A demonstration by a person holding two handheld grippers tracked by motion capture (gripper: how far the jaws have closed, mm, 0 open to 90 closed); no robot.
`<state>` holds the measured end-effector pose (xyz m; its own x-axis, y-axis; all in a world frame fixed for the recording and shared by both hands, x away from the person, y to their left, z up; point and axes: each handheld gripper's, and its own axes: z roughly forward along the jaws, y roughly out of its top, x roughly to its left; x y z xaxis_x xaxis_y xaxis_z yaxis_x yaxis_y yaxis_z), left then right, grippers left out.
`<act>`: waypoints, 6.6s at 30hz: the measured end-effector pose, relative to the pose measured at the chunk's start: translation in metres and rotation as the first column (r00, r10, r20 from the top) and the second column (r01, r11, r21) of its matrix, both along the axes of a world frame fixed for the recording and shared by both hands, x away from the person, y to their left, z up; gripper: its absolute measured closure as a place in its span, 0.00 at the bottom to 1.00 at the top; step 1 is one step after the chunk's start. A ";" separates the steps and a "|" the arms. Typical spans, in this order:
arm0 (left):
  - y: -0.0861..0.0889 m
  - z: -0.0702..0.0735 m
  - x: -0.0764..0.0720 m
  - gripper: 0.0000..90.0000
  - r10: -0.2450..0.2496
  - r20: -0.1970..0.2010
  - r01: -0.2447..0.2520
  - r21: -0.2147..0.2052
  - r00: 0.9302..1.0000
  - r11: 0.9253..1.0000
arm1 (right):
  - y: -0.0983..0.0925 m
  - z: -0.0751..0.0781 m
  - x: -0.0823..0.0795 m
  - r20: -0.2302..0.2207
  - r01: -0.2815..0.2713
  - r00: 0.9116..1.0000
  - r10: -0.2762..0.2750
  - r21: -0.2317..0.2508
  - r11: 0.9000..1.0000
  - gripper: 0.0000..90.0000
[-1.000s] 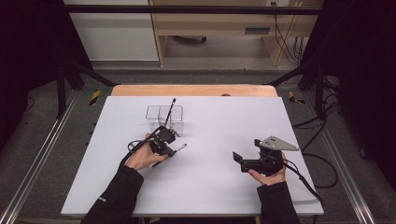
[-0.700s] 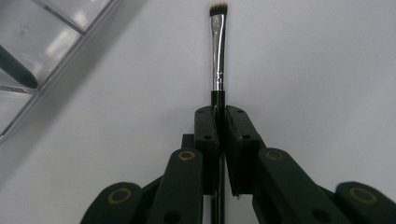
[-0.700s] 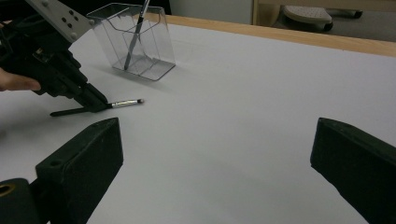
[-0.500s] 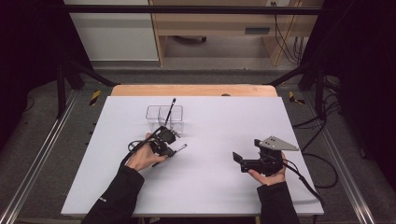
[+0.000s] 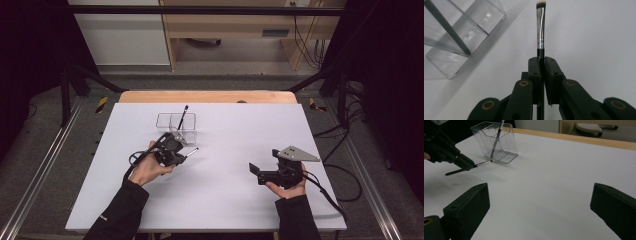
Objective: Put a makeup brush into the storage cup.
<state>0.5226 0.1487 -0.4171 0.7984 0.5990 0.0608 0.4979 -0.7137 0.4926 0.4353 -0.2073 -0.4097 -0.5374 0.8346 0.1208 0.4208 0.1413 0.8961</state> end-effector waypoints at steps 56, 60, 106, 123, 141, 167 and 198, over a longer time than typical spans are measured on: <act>0.057 0.045 -0.046 0.93 0.314 0.249 -0.173 -0.462 0.916 0.870 | 0.002 -0.003 0.000 -0.006 -0.005 1.000 0.005 -0.010 1.000 0.03; 0.057 0.048 -0.047 0.93 0.342 0.266 -0.181 -0.486 0.901 0.855 | 0.001 -0.002 0.000 -0.007 -0.005 1.000 0.005 -0.009 1.000 0.03; 0.037 0.075 -0.013 0.93 0.449 0.333 -0.190 -0.587 0.829 0.787 | 0.002 -0.003 0.001 -0.008 0.000 1.000 0.000 -0.008 1.000 0.03; 0.026 0.089 0.003 0.93 0.449 0.344 -0.176 -0.599 0.824 0.781 | 0.002 -0.003 0.001 -0.007 0.001 1.000 -0.001 -0.009 1.000 0.03; 0.017 0.095 0.023 0.93 0.464 0.353 -0.181 -0.603 0.813 0.777 | 0.002 -0.003 0.002 -0.008 -0.003 1.000 0.003 -0.009 1.000 0.03; 0.011 0.081 0.056 0.93 0.482 0.345 -0.217 -0.586 0.805 0.781 | 0.001 -0.003 0.002 -0.009 -0.005 1.000 0.005 -0.009 1.000 0.03; 0.010 0.056 0.081 0.93 0.498 0.338 -0.255 -0.559 0.799 0.789 | 0.002 -0.004 0.002 -0.012 -0.010 1.000 0.009 -0.008 1.000 0.03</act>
